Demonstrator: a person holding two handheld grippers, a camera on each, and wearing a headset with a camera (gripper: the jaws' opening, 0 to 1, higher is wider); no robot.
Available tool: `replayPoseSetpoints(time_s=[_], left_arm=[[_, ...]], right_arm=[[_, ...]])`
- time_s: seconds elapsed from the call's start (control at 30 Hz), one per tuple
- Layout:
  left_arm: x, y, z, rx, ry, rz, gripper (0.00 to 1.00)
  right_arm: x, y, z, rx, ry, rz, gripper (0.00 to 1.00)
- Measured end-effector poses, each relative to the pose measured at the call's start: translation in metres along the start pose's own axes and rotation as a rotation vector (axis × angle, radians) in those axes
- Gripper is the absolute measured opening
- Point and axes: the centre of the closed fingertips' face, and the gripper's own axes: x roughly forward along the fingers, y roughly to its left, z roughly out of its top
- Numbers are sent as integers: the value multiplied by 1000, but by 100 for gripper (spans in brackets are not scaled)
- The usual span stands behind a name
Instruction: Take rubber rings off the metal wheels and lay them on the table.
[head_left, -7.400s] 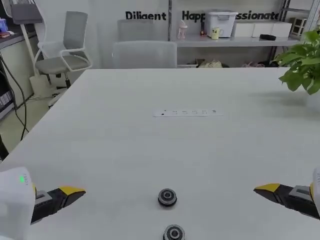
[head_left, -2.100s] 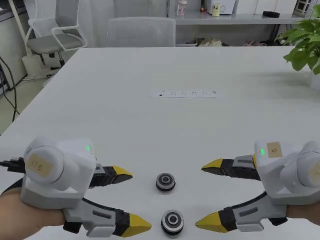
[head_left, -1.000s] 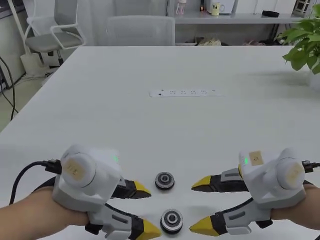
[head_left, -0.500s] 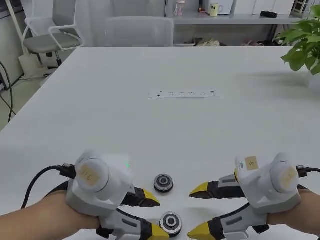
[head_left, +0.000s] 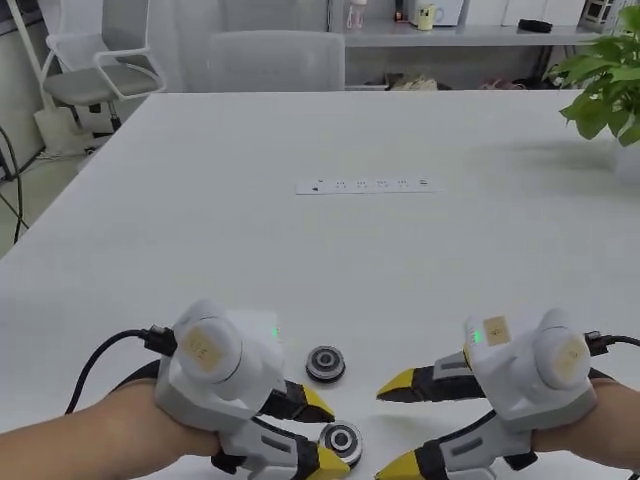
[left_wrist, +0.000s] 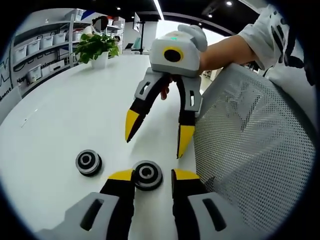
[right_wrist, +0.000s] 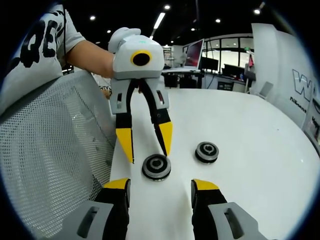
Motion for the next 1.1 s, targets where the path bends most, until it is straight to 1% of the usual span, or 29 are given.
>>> replayPoseSetpoints(time_s=[0.2, 0.6, 0.97, 1.1], left_arm=[[3, 0, -1, -1, 6, -3, 23], [5, 2, -3, 5, 10, 7, 17], [6, 6, -3, 18, 12, 29, 12], [6, 7, -4, 38, 14, 43, 10]], right_arm=[[0, 1, -1, -1, 0, 4, 47], [0, 1, 0, 1, -5, 4, 46], [1, 1, -1, -2, -2, 4, 45], [1, 1, 1, -5, -5, 4, 45]])
